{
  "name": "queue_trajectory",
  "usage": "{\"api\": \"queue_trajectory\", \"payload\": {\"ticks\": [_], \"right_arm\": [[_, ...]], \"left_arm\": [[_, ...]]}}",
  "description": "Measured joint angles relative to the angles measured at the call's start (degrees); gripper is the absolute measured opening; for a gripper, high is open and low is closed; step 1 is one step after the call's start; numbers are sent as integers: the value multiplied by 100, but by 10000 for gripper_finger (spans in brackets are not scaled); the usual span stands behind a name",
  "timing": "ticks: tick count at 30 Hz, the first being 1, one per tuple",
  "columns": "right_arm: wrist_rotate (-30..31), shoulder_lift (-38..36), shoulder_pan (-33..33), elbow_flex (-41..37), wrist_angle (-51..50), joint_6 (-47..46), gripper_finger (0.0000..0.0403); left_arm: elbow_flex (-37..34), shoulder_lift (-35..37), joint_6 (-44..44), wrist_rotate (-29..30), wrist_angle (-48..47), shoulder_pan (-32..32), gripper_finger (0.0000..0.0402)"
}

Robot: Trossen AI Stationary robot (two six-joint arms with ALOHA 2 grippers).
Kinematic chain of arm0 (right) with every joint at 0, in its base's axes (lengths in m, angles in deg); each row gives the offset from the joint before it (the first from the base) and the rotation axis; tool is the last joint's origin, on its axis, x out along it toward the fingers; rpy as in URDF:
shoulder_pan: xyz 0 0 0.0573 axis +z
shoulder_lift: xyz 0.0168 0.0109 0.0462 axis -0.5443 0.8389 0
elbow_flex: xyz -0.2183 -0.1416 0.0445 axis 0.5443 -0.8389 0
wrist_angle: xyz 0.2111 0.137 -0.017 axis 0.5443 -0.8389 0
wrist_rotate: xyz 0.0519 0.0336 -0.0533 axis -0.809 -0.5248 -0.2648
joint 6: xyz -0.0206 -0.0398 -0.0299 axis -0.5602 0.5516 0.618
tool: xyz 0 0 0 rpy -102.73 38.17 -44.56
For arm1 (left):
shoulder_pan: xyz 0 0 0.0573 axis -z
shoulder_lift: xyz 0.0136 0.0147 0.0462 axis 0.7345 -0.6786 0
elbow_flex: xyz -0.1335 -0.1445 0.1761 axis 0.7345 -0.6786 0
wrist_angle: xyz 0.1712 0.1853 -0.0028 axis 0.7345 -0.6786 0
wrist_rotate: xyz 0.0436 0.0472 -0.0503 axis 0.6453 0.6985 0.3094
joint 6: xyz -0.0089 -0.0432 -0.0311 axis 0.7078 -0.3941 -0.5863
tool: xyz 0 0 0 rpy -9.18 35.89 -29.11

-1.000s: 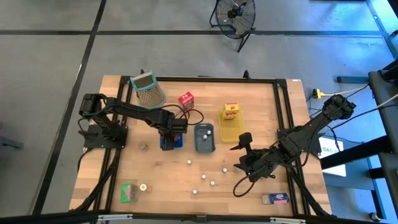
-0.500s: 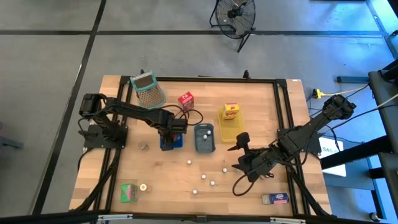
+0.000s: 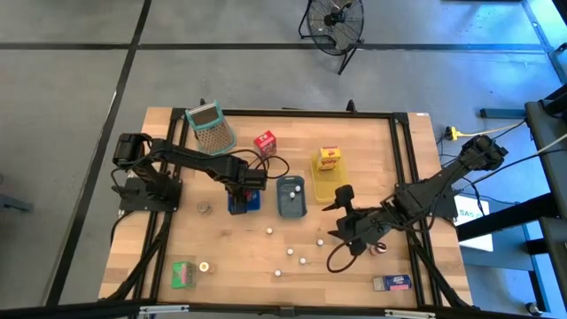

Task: Pick & Place Kitchen Items
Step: Put the red seasoning can into the blue bin, then put the small food coloring bottle into the gray bin

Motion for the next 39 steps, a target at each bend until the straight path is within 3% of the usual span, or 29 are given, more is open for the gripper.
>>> {"api": "queue_trajectory", "payload": {"ticks": [7,19,25,33,39], "right_arm": [[-587,0,-29,0,1,-123,332],[-593,0,-27,0,94,32,332],[-594,0,-27,0,34,33,332],[-592,0,-27,0,43,-116,332],[-592,0,-27,0,103,-247,332]], "left_arm": [[2,0,148,25,-72,0,239],[193,-2,11,157,-232,0,296],[409,-2,12,160,-285,0,304],[1040,-2,-45,435,-1408,-33,303],[1396,-2,-92,369,-1535,77,302]]}}
